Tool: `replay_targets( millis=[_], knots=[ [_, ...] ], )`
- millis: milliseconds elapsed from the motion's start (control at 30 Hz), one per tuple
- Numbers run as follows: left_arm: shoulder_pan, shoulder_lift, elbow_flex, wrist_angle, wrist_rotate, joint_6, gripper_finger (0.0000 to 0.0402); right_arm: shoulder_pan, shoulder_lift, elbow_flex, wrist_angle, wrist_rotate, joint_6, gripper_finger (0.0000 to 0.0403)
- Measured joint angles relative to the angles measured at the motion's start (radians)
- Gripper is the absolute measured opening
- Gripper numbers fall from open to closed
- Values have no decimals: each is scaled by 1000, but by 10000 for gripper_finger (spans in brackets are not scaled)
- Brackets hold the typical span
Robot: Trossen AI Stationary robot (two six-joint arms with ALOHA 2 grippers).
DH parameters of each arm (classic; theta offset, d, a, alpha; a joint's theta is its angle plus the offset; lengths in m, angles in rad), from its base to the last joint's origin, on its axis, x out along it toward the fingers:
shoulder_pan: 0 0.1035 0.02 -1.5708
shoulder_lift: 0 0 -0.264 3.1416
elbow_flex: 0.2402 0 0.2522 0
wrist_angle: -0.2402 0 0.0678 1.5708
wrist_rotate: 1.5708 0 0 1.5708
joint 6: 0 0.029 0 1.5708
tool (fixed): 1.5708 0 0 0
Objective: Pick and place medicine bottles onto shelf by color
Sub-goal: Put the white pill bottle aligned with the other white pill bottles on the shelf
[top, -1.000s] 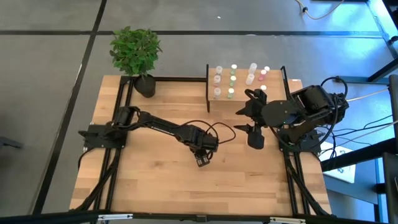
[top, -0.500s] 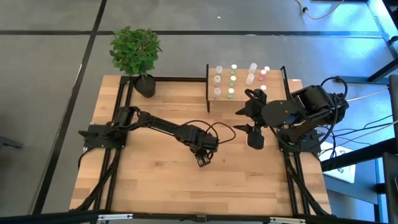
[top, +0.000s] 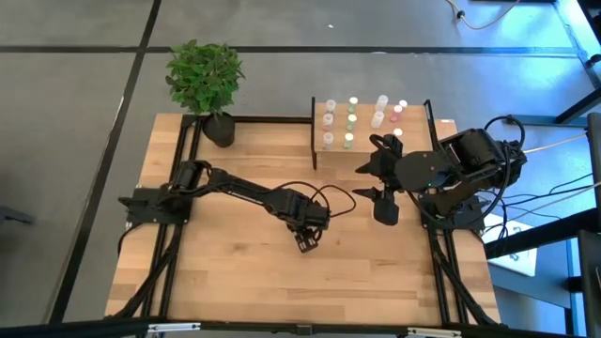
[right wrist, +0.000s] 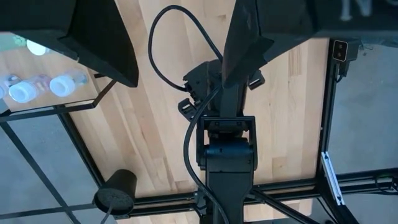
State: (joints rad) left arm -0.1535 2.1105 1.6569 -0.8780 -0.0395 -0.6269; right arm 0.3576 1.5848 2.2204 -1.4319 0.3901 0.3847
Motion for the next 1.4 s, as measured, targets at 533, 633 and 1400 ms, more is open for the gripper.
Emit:
replay_targets(
  millis=[533,633,1400],
  knots=[
    [-5,-3,68,-34,-37,22,294,0,0,0,0,0,0,233],
    [-8,-3,126,-75,-37,39,294,0,0,0,0,0,0,233],
    [-197,-283,291,-510,-259,-218,295,0,0,0,29,-1,0,233]
  ],
)
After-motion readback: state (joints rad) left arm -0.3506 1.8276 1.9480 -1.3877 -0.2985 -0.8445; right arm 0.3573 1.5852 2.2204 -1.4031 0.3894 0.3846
